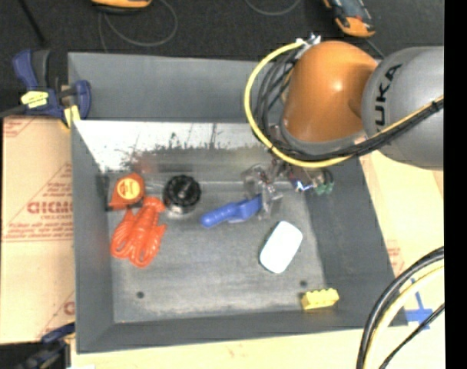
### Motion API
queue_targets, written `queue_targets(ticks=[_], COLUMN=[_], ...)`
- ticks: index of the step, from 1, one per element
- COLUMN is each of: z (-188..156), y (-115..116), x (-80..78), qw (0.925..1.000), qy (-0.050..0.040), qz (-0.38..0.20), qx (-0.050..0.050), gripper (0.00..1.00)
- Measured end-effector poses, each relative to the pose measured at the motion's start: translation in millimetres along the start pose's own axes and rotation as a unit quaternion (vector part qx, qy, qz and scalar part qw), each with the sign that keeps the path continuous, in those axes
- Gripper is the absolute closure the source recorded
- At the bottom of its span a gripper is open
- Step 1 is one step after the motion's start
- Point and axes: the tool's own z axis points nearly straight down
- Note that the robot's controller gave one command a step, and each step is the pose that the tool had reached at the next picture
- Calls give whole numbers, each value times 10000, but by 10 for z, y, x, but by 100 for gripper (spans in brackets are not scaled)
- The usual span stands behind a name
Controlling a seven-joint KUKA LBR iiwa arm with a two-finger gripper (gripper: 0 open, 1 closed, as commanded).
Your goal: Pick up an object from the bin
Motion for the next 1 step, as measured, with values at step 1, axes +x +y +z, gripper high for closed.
queue_targets(ticks=[1], z=[-73], y=[-15], x=[-112], qw=[10000], qy=[-9], qz=[-14], qx=[1], gripper=[100])
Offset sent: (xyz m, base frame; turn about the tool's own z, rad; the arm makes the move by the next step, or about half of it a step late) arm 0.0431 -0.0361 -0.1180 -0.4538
